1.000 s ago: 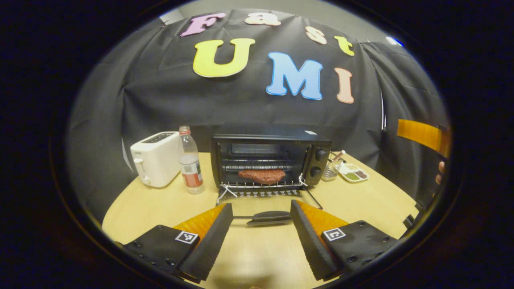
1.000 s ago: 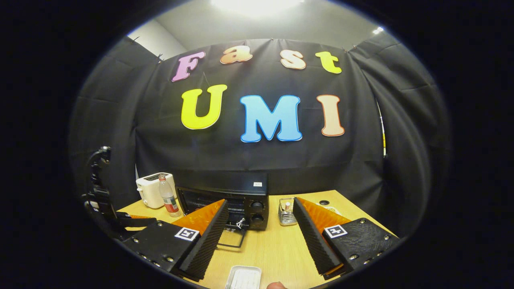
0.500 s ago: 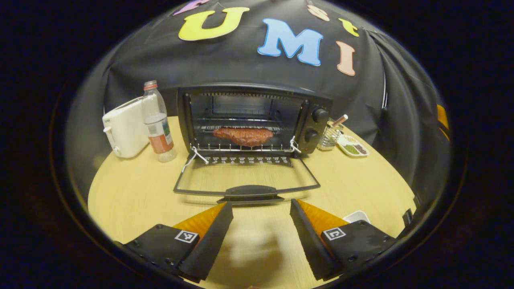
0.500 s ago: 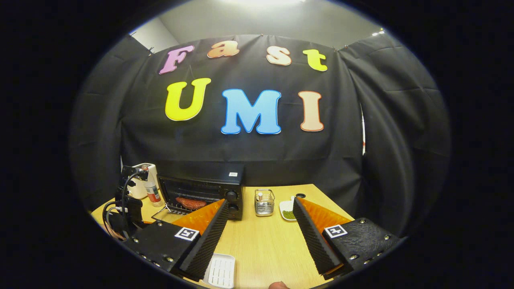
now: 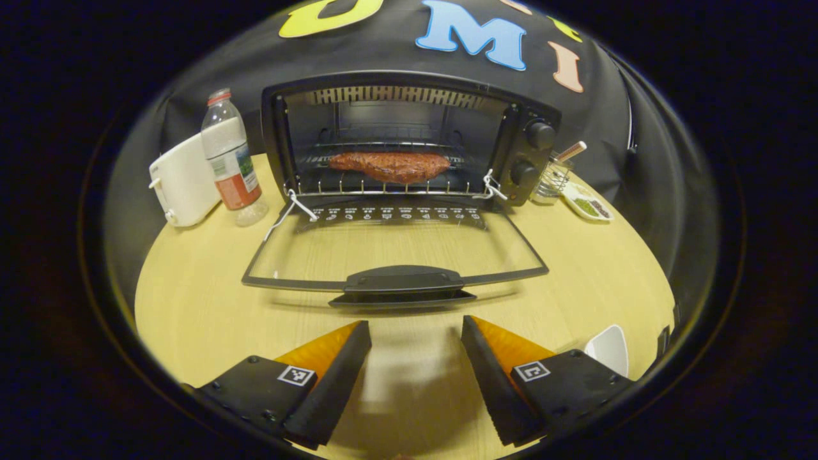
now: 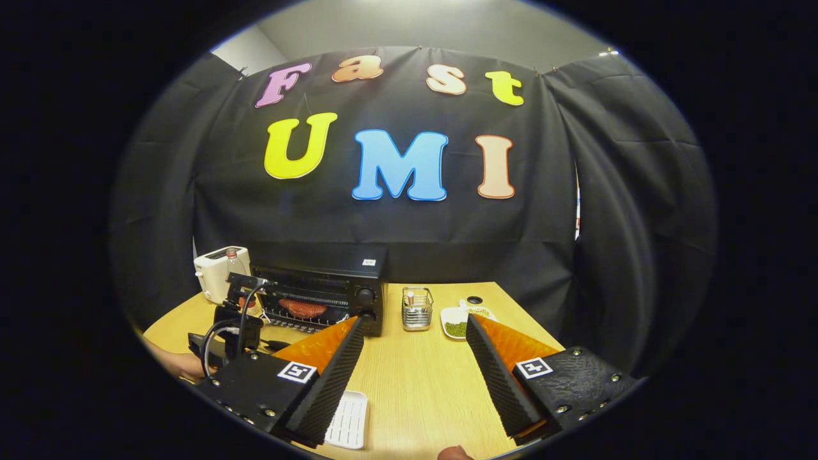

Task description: Open the electric oven with the left hand, put the food in, and close the electric oven.

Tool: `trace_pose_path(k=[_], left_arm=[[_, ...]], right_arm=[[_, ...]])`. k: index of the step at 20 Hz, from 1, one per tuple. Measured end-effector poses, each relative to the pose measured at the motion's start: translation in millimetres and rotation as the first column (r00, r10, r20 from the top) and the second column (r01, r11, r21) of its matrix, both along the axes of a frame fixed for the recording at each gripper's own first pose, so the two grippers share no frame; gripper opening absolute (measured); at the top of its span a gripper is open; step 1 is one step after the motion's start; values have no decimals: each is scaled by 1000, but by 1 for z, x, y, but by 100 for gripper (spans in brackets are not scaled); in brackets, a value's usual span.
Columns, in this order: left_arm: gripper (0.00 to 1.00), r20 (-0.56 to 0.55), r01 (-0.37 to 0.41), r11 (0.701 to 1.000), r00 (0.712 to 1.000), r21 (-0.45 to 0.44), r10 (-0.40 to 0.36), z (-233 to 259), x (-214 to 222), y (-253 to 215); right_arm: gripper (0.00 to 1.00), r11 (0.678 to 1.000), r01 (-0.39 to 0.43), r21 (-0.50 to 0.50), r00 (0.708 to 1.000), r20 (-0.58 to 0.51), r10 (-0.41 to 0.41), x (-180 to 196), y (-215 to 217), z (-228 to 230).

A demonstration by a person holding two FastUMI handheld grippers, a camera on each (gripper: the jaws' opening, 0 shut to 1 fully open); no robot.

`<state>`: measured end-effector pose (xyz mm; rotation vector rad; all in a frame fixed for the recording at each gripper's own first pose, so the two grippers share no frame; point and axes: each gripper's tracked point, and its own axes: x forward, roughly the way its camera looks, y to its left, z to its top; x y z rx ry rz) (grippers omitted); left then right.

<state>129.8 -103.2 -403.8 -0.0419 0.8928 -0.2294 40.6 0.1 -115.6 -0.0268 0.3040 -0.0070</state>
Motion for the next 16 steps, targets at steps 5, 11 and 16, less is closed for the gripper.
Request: trace_pose_path(k=[5, 11, 16], left_arm=[[98, 19, -20, 999, 1000, 41, 19, -4, 9, 3], [97, 80, -53, 997, 996, 56, 49, 6, 10, 3], [100, 119, -69, 997, 991, 21, 66, 26, 10, 5]], right_arm=[[98, 1000, -5, 4, 1000, 8, 5, 5, 1, 10], [98, 998, -25, 51, 999, 38, 23, 10, 8, 26], [98, 996, -54, 64, 998, 45, 52, 7, 15, 25]])
